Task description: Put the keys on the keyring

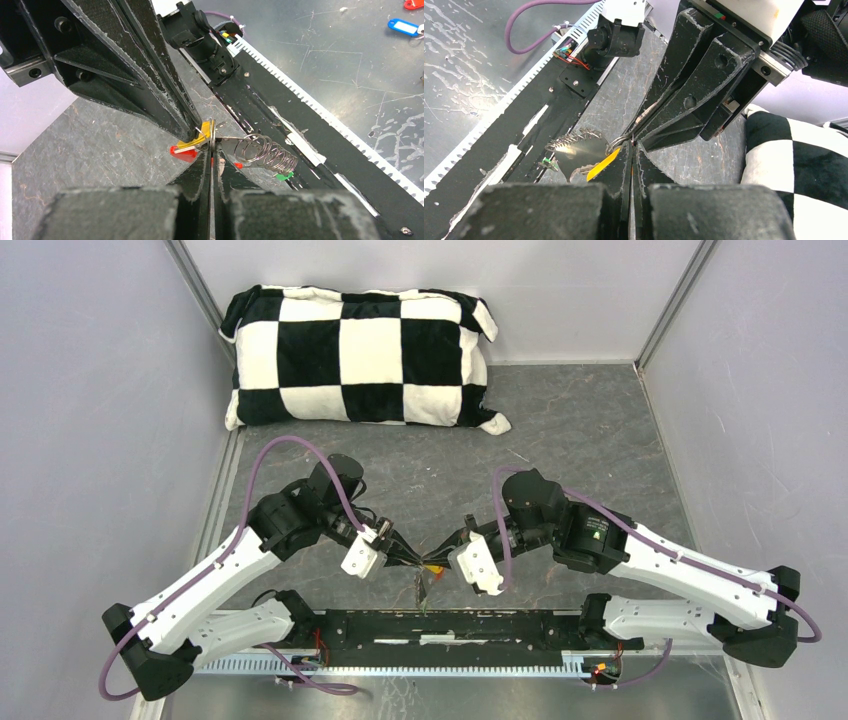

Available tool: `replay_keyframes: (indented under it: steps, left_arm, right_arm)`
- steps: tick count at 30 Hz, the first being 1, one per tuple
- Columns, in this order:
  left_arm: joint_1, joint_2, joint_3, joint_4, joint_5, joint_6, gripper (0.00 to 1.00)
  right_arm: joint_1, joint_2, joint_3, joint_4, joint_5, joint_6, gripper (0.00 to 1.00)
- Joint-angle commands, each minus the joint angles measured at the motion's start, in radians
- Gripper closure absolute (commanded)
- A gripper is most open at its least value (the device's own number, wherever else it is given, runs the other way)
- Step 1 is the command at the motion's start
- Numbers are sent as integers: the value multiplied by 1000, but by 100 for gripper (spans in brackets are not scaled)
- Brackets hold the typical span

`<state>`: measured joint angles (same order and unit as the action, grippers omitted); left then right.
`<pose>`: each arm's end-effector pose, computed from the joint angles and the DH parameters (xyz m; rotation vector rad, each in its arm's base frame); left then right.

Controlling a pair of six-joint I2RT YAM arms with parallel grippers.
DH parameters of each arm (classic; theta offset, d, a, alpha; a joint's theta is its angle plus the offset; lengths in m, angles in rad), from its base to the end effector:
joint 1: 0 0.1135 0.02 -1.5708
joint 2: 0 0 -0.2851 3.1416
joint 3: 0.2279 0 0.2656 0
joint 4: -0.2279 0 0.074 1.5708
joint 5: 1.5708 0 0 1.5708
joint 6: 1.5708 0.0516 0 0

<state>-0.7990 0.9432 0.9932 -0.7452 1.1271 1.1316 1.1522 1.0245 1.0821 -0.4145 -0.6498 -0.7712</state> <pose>0.0934 -0.1628 0.3555 1.8893 0.6217 -1.0408 0.0668 0.2270 0.3917 -1.8108 0.7219 0.8774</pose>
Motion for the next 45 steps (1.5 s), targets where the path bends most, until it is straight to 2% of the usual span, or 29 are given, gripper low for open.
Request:
replay_keyframes:
  steps: [1, 17, 26, 35, 45]
  left_arm:
    - [-6, -14, 4, 41, 22, -29, 98]
    - [-6, -23, 2, 41, 22, -22, 98]
    - [-6, -19, 8, 41, 22, -22, 98]
    - [-6, -13, 16, 41, 25, -25, 98]
    - [-6, -11, 16, 41, 23, -28, 98]
  right_arm:
    - [6, 4, 20, 40, 18, 22, 99]
    - [-25, -48, 2, -4, 184, 43, 100]
    - [-35, -64, -11, -31, 135, 28, 100]
    - [-36, -70, -18, -109, 7, -43, 100]
    - [-35, -41, -4, -86, -12, -29, 100]
